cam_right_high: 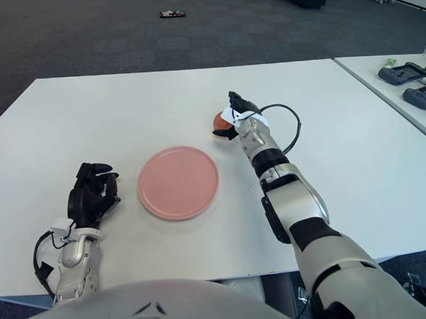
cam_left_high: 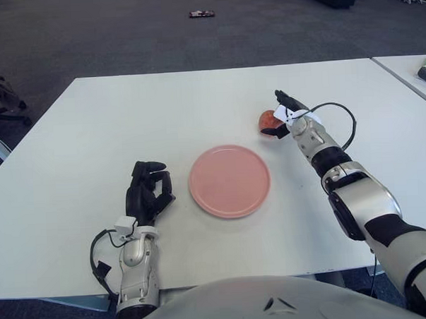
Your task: Put the apple into the plate.
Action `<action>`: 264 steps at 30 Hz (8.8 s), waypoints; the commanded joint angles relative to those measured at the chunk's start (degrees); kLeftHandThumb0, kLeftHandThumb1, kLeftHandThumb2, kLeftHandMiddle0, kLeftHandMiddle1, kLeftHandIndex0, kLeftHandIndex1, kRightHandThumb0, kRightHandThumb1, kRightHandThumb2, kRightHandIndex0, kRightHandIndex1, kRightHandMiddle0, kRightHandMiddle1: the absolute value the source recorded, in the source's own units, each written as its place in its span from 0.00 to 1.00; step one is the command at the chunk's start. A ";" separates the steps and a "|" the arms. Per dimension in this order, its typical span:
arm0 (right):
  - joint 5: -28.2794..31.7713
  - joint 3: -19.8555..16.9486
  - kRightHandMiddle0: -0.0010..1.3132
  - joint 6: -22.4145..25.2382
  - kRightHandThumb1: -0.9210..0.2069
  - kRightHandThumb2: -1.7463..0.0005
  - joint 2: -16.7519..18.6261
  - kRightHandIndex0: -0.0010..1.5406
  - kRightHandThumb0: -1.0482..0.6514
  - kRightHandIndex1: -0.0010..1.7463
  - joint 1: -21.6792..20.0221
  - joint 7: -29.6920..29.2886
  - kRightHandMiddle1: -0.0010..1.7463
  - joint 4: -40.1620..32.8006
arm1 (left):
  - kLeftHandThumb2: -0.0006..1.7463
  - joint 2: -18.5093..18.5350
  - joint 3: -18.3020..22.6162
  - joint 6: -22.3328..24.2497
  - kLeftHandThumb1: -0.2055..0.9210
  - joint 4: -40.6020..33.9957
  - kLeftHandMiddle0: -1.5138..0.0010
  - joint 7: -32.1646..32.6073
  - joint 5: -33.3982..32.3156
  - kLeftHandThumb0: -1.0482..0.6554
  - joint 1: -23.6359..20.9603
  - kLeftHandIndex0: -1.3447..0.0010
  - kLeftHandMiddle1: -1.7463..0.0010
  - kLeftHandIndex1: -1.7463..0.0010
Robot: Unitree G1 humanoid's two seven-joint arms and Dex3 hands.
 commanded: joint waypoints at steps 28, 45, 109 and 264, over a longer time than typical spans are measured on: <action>-6.22 11.35 0.00 -0.43 0.35 0.55 2.68 0.00 0.11 0.00 -7.96 3.54 0.00 15.83 | 0.52 -1.40 -0.58 4.65 0.76 -1.14 0.34 1.22 -1.03 0.39 2.57 0.73 0.00 0.00; -9.18 15.40 0.00 0.34 0.50 0.47 3.49 0.00 0.22 0.53 -7.46 5.47 0.43 17.39 | 0.51 -1.73 -0.52 5.16 0.77 -2.04 0.35 1.76 -0.28 0.39 3.45 0.74 0.00 0.00; 4.29 -4.88 0.47 5.96 0.80 0.07 7.13 0.56 0.60 0.94 -6.32 -12.50 1.00 16.77 | 0.51 -1.21 -0.09 5.39 0.77 -3.23 0.35 2.79 0.29 0.39 4.76 0.74 0.00 0.00; 18.83 3.13 0.00 -23.85 0.47 0.56 -13.59 0.00 0.13 0.00 28.68 39.70 0.00 -62.69 | 0.53 -0.54 0.13 3.03 0.75 0.49 0.32 1.74 0.33 0.38 2.30 0.72 0.00 0.00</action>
